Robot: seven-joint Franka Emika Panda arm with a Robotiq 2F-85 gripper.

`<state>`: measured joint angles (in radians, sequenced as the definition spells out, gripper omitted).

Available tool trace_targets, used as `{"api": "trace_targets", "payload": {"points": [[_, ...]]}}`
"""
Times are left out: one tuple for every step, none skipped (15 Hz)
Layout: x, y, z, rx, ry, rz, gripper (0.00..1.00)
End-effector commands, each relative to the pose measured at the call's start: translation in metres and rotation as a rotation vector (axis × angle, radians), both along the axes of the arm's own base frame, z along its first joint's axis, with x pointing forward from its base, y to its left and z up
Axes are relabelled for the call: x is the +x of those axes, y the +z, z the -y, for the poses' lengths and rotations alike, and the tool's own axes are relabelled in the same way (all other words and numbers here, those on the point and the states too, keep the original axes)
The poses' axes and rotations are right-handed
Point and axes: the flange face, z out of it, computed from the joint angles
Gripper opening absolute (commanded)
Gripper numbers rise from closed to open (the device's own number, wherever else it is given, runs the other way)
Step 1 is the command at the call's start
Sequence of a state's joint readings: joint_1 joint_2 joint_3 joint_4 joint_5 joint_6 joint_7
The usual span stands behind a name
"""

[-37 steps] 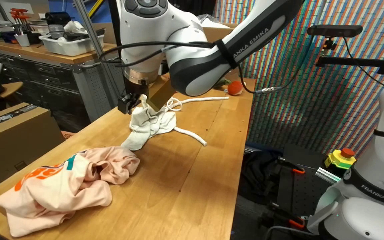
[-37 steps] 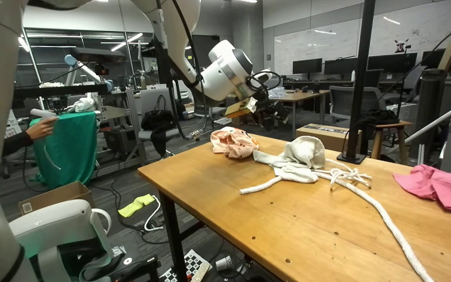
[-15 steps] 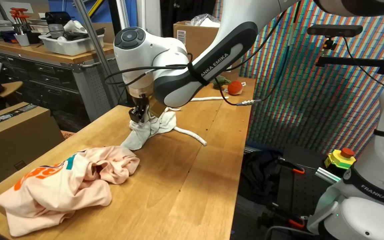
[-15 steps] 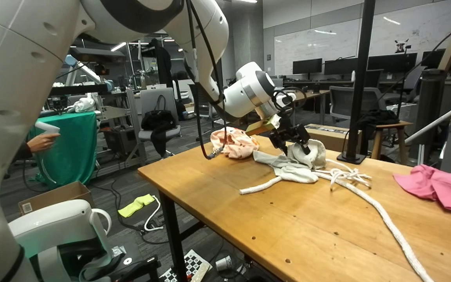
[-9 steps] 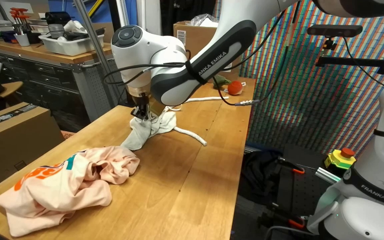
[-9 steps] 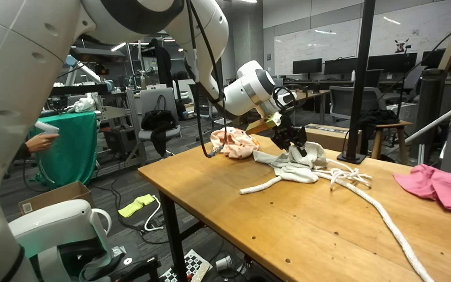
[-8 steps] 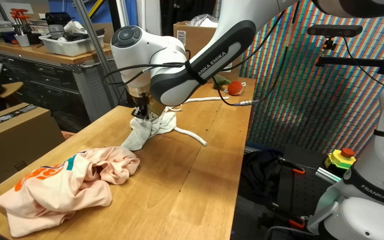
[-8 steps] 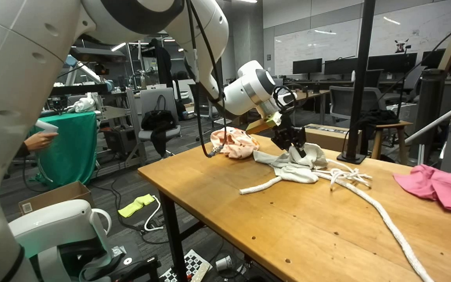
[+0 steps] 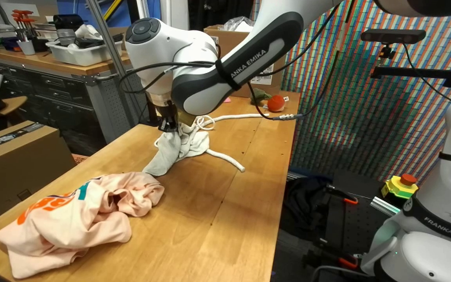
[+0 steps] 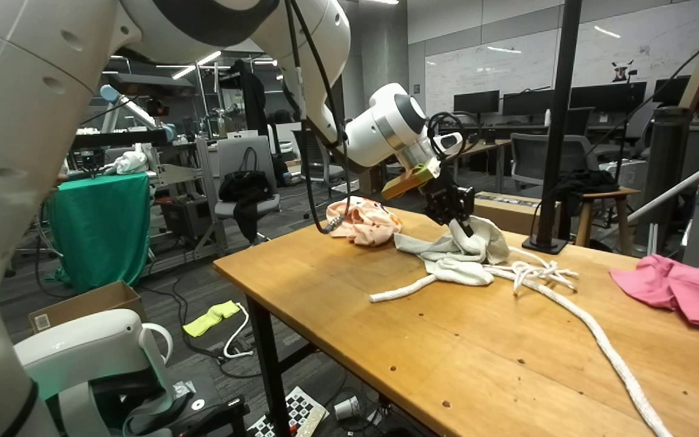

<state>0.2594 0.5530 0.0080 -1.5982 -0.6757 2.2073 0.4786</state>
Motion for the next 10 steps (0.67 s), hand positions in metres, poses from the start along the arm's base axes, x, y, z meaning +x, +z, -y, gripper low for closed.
{"api": "trace_targets", "payload": {"points": [[-0.009,0.045,0.001,-0.018,0.033,-0.006,0.17],[-0.011,0.056,0.002,-0.019,0.041,-0.013,0.17],[-0.014,0.067,0.003,-0.02,0.051,-0.017,0.17],[-0.017,0.079,0.003,-0.02,0.06,-0.021,0.16],[-0.02,0.093,0.003,-0.017,0.072,-0.028,0.17],[-0.024,0.105,0.004,-0.009,0.084,-0.036,0.17],[-0.028,0.12,0.004,0.003,0.1,-0.05,0.17],[-0.033,0.132,0.004,0.015,0.118,-0.068,0.17],[-0.038,0.147,0.004,0.032,0.136,-0.092,0.17],[-0.045,0.158,0.004,0.048,0.159,-0.122,0.17]]}}
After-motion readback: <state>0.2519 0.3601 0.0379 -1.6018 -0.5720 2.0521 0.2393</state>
